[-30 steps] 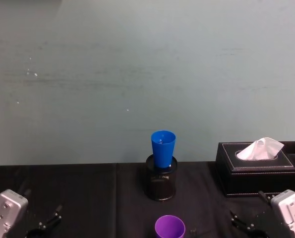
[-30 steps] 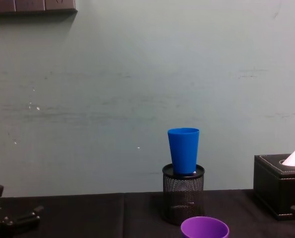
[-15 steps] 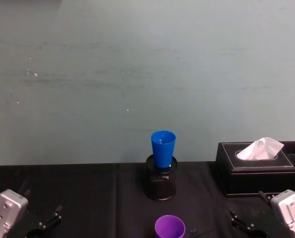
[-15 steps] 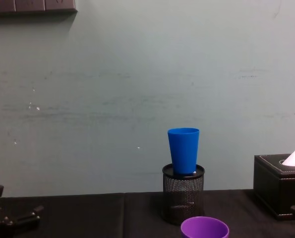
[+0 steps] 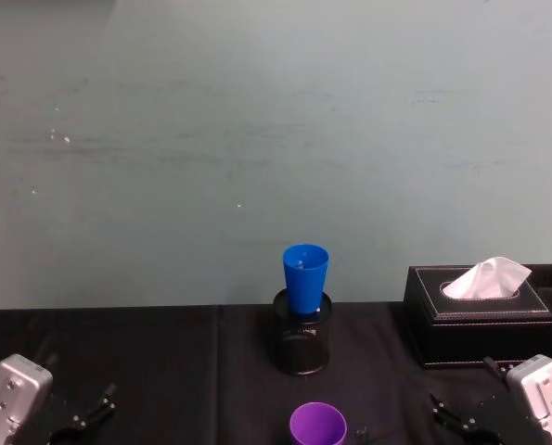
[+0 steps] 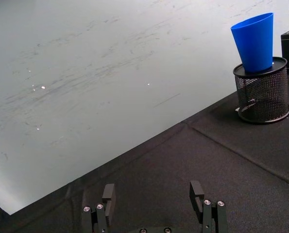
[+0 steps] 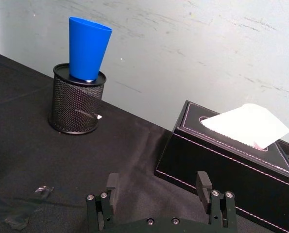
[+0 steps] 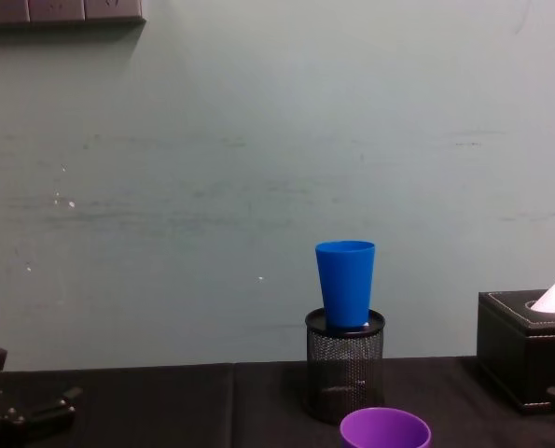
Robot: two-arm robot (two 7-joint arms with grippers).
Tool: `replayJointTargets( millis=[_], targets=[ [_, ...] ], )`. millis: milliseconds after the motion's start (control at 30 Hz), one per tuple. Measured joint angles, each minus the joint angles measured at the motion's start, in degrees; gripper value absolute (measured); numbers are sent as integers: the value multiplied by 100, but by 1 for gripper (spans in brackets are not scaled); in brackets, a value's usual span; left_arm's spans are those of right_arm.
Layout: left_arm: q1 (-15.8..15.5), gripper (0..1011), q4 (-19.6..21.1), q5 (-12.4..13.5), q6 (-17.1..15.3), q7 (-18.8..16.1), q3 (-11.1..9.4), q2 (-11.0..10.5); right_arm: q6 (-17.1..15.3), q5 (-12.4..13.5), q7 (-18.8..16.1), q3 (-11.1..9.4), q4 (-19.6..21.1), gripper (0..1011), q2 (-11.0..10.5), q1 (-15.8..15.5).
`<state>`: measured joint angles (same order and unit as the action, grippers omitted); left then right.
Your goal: Pick up one cup with a gripper and tap it against the other cup.
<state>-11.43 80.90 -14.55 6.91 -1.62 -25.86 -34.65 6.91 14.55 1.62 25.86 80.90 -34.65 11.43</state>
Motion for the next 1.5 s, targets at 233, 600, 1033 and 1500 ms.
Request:
replayJointTargets(
  millis=[233,600,1033,1500],
  targets=[
    [0,1000,0,0,0,0,0,0,0,0,0,0,0,1003,0,0],
    [0,1000,0,0,0,0,0,0,0,0,0,0,0,1003,0,0],
    [0,1000,0,0,0,0,0,0,0,0,0,0,0,1003,0,0],
    [0,1000,0,0,0,0,0,0,208,-13,-156,-129,-27,1003,47,-10]
  ],
)
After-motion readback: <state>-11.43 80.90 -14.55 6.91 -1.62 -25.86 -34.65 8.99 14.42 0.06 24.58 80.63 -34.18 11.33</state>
